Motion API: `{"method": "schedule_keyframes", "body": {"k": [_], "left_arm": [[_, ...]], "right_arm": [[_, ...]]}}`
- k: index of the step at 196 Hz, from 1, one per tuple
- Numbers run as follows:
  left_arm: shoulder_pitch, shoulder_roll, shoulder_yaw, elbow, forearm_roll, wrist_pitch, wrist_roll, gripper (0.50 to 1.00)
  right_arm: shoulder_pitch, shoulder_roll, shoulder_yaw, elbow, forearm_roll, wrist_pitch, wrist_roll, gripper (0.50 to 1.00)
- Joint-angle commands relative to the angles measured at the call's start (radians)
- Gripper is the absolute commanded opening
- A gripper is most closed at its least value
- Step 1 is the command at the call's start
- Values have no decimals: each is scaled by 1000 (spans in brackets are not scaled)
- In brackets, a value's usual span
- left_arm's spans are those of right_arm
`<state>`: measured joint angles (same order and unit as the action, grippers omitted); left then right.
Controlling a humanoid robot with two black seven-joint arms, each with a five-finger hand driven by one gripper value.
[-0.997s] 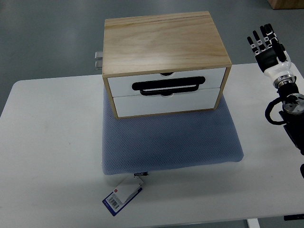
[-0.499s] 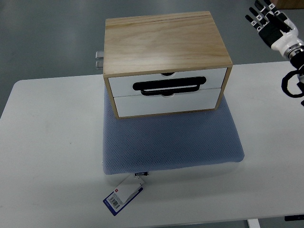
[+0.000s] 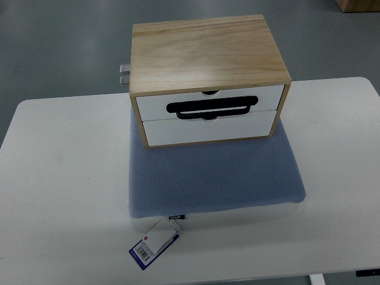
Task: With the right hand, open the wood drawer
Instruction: 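Reach the right hand down to the upper drawer's black handle, then hook the right hand fingers around the upper drawer's black handle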
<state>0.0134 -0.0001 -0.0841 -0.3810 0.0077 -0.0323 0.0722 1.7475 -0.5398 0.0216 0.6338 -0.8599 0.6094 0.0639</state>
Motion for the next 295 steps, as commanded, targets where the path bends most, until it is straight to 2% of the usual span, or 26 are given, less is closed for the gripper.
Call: {"method": "schedule_keyframes", "body": {"k": [1, 14, 24, 25, 46, 68, 78, 79, 98, 110, 147, 177, 231, 295], "left_arm": [[-1, 0, 0, -6, 1, -1, 0, 1000], [-1, 0, -2, -6, 1, -1, 0, 1000], [-1, 0, -2, -6, 1, -1, 0, 1000], [-1, 0, -2, -6, 1, -1, 0, 1000], [-1, 0, -2, -4, 1, 0, 0, 1000], [-1, 0, 0, -3, 1, 0, 0, 1000], [-1, 0, 0, -3, 1, 0, 0, 1000], [-1, 0, -2, -1, 1, 0, 0, 1000], [-1, 0, -2, 1, 1, 0, 0, 1000], [-1, 0, -2, 5, 0, -1, 0, 1000], [-1, 0, -2, 7, 0, 0, 0, 1000], [-1, 0, -2, 7, -2, 2, 0, 1000], [-1, 0, -2, 11, -3, 2, 0, 1000], [-1, 0, -2, 11, -2, 2, 0, 1000]], "right_arm": [[159, -5, -98, 124, -99, 1, -76, 942], [233, 6, -121, 176, -97, 1, -128, 942], [233, 6, -121, 176, -97, 1, -128, 942], [268, 15, -115, 214, -91, 1, -180, 942], [306, 30, -117, 307, -7, 1, -268, 940], [313, 72, -123, 376, 125, 1, -414, 930], [313, 72, -123, 376, 125, 1, -414, 930], [313, 95, -129, 392, 168, 1, -446, 930], [310, 106, -149, 402, 191, 1, -454, 928], [305, 129, -218, 437, 228, 1, -457, 926], [296, 124, -247, 584, 364, 1, -458, 928], [296, 124, -249, 639, 482, 1, -460, 928], [265, 126, -290, 665, 578, 1, -461, 928], [224, 142, -381, 672, 673, 1, -533, 926]]}}
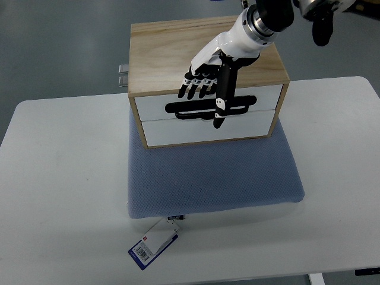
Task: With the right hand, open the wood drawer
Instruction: 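Hook the right hand fingers around the upper drawer's black handle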
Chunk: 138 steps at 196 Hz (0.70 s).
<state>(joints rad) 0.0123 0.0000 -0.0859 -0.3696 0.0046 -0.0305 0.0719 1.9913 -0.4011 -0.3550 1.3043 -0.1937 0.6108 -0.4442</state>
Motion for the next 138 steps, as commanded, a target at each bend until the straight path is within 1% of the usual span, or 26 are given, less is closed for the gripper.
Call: {"method": "schedule_keyframes", "body": {"k": [1, 19, 28, 29, 34, 44, 55, 56, 67, 77, 78, 87, 138], "left_arm": [[0, 0, 0, 0, 1, 0, 0, 1000], [0, 0, 0, 0, 0, 1, 0, 1000], [0, 0, 0, 0, 0, 1, 0, 1000], [0, 0, 0, 0, 0, 1, 0, 1000], [0, 0, 0, 0, 0, 0, 0, 1000], [0, 0, 0, -2, 1, 1, 0, 1000], [0, 0, 0, -2, 1, 1, 0, 1000], [2, 0, 0, -2, 0, 0, 0, 1000], [0, 0, 0, -2, 1, 1, 0, 1000], [0, 0, 0, -2, 1, 1, 0, 1000], [0, 0, 0, -2, 1, 1, 0, 1000], [0, 0, 0, -2, 1, 1, 0, 1000], [0, 0, 0, -2, 0, 1, 0, 1000]], "right_arm": [[-20, 4, -4, 1, 7, 0, -25, 926], [-26, 7, -19, 1, 5, 0, -57, 928], [-26, 7, -19, 1, 5, 0, -57, 928], [-28, 7, -24, 3, 5, 0, -76, 928], [-28, 7, -24, 3, 5, -6, -80, 928], [-26, 7, -27, 4, 5, -28, -83, 928], [-26, 7, -27, 4, 5, -28, -83, 928], [-28, 7, -30, 4, 2, -46, -83, 928], [-28, 8, -32, 3, 0, -68, -87, 928], [-28, 8, -32, 3, 0, -68, -87, 928], [-29, 13, -32, 4, -3, -88, -88, 928], [-29, 13, -32, 4, -3, -100, -90, 928], [-42, 22, -33, 3, -15, -118, -90, 928]]}}
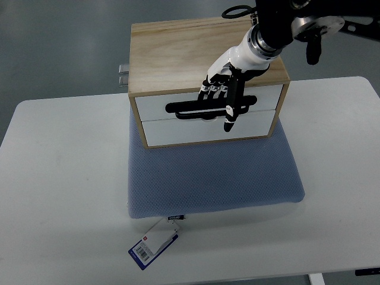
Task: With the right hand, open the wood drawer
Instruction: 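Hook the right hand fingers around the upper drawer's black handle, then pull the upper drawer toward the robot with the right hand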
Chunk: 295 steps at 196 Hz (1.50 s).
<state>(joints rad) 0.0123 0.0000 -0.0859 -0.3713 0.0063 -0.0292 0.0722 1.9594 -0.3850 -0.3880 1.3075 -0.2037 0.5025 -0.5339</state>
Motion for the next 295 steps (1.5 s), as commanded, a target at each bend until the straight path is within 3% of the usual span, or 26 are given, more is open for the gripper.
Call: {"method": "schedule_keyframes", "body": {"k": [1, 70, 186, 210, 211, 230, 233, 295], "left_arm": [[0, 0, 0, 0, 0, 0, 0, 1000], [0, 0, 0, 0, 0, 0, 0, 1000], [0, 0, 0, 0, 0, 0, 0, 1000], [0, 0, 0, 0, 0, 0, 0, 1000], [0, 0, 0, 0, 0, 0, 0, 1000], [0, 0, 0, 0, 0, 0, 0, 1000], [0, 0, 0, 0, 0, 0, 0, 1000], [0, 0, 0, 0, 0, 0, 0, 1000]], "right_arm": [[-11, 6, 0, -1, -5, -13, 0, 928], [-59, 17, -17, -2, -63, -82, -1, 928], [-125, 37, -18, -8, -89, -70, -1, 932], [-125, 29, -18, -8, -88, -25, -1, 934], [-119, 21, -17, -4, -85, 20, -1, 934], [-114, 12, -15, -1, -82, 47, -1, 934], [-114, 3, -12, 2, -80, 77, -1, 934], [-96, -81, -6, 124, -79, 108, 0, 934]]}}
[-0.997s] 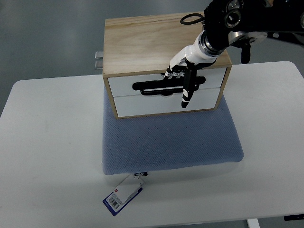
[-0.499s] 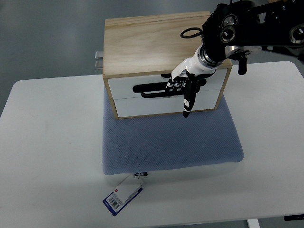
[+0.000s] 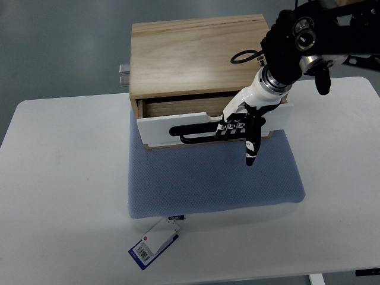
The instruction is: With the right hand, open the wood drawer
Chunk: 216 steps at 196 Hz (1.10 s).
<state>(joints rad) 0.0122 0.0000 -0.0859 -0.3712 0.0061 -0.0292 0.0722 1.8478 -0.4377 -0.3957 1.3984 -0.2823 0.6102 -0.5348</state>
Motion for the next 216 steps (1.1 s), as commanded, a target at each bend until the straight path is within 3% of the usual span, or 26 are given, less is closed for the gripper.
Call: {"method": "schedule_keyframes", "body": {"k": [1, 96, 153, 206, 207, 216], "left_arm": [[0, 0, 0, 0, 0, 0, 0, 1000], [0, 0, 2, 0, 0, 0, 0, 1000], [0, 0, 2, -2, 0, 0, 0, 1000], [0, 0, 2, -8, 0, 0, 0, 1000], [0, 0, 2, -9, 0, 0, 0, 1000], [0, 0, 2, -9, 0, 0, 0, 1000]], "right_arm": [[16, -29, 2, 33, 0, 1, 1, 934], [68, -133, 3, 186, 5, 1, 3, 934], [125, -182, 5, 209, 5, 1, 9, 934], [197, -286, 127, 183, 3, 1, 13, 936], [185, -333, 197, 138, 5, 1, 18, 936], [166, -363, 261, 78, 6, 1, 19, 936]]}}
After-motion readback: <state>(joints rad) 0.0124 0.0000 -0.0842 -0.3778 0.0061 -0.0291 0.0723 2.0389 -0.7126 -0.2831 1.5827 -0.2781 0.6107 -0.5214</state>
